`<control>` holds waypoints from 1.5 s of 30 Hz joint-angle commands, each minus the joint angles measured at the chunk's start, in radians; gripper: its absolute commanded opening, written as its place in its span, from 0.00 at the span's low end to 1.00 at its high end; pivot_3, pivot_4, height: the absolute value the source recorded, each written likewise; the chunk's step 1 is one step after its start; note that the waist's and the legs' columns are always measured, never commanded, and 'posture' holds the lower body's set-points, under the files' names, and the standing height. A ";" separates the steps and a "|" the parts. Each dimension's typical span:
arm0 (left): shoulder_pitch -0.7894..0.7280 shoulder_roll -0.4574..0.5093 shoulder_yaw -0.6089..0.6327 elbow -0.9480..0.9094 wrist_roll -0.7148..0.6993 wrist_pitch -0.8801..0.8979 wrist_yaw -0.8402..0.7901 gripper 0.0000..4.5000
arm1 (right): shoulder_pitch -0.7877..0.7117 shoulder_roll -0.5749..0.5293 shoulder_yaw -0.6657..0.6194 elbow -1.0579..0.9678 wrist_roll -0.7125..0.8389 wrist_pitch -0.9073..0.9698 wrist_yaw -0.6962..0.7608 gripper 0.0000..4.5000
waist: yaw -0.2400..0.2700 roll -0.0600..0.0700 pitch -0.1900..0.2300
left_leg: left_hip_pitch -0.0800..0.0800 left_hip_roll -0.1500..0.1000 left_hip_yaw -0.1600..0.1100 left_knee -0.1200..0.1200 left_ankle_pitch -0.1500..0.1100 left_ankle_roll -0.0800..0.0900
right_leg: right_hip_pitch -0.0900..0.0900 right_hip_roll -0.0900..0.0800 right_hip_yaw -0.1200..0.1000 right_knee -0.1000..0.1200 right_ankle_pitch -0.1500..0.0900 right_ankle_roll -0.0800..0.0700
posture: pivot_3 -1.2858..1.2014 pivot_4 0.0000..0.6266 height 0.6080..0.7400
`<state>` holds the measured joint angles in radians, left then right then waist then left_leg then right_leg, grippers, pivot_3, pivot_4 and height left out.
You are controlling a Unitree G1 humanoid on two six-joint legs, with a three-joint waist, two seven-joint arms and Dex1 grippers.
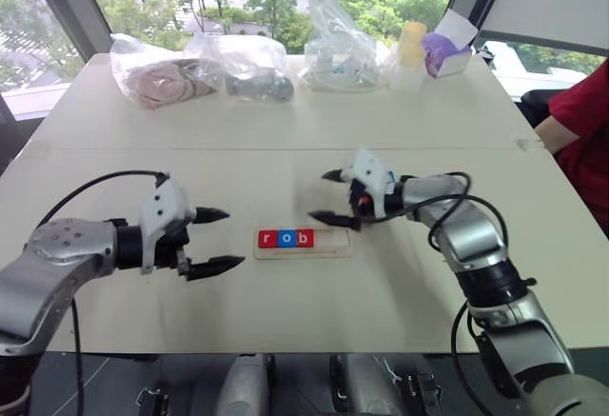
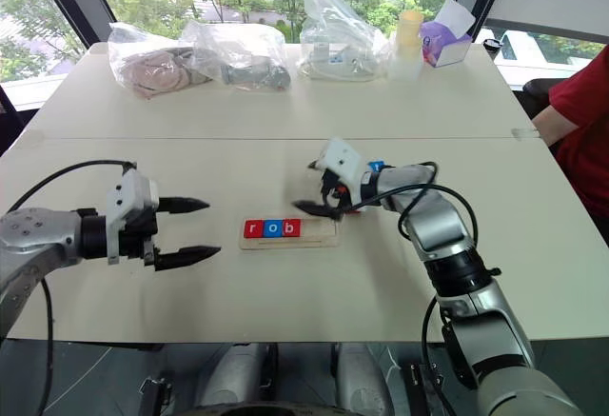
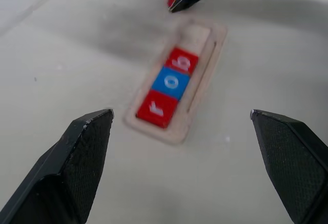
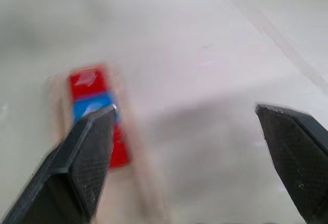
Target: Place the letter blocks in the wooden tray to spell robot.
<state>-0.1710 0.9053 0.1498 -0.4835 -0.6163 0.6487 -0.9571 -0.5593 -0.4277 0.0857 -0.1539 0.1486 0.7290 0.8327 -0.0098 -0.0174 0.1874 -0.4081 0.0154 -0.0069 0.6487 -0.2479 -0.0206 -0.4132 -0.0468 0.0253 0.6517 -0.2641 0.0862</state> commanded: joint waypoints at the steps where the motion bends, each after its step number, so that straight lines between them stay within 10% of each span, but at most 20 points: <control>1: -0.077 -0.042 -0.045 -0.007 0.010 -0.013 0.034 1.00 | 0.066 0.083 -0.111 -0.180 -0.021 0.254 -0.245 0.99 | -0.002 0.000 0.000 | 0.000 0.000 0.000 0.000 0.000 0.000 | 0.000 0.000 0.000 0.000 0.000 0.000 | 0.52 0.24 1.00; 10: -0.266 -0.152 -0.185 0.120 0.082 -0.054 0.024 1.00 | 0.199 0.298 -0.092 -0.321 -0.127 0.436 -0.615 0.99 | -0.010 0.000 -0.001 | 0.000 -0.002 0.001 0.000 0.001 -0.001 | -0.002 0.003 0.001 0.003 0.000 0.000 | 0.52 0.24 1.00; 23: -0.299 -0.193 -0.232 0.169 0.134 -0.089 -0.013 1.00 | 0.243 0.294 0.016 -0.250 -0.113 0.410 -0.643 0.99 | -0.012 0.000 -0.001 | 0.000 -0.002 0.001 0.000 0.001 -0.001 | -0.002 0.003 0.001 0.003 0.000 0.000 | 0.52 0.24 1.00; 30: -0.273 -0.200 -0.219 0.151 0.134 -0.086 0.010 1.00 | 0.249 0.295 0.015 -0.222 -0.125 0.392 -0.674 0.26 | -0.010 -0.001 -0.001 | 0.000 -0.001 0.001 0.000 0.001 -0.001 | -0.002 0.003 0.001 0.003 0.000 0.000 | 0.52 0.24 1.00; 45: -0.326 -0.266 -0.324 0.169 0.179 -0.129 -0.040 1.00 | 0.276 0.432 -0.361 -0.474 -0.212 0.568 -0.928 0.26 | -0.009 0.000 -0.001 | -0.001 -0.002 0.001 -0.002 0.001 -0.001 | -0.002 0.003 0.001 0.001 0.000 0.001 | 0.52 0.24 1.00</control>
<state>-0.4832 0.6430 -0.1742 -0.3060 -0.4421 0.5411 -0.9903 -0.2796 -0.0046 -0.2530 -0.5853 -0.0485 1.3003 -0.0687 -0.0186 -0.0176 0.1865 -0.4088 0.0135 -0.0060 0.6471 -0.2474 -0.0212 -0.4158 -0.0437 0.0262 0.6532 -0.2640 0.0867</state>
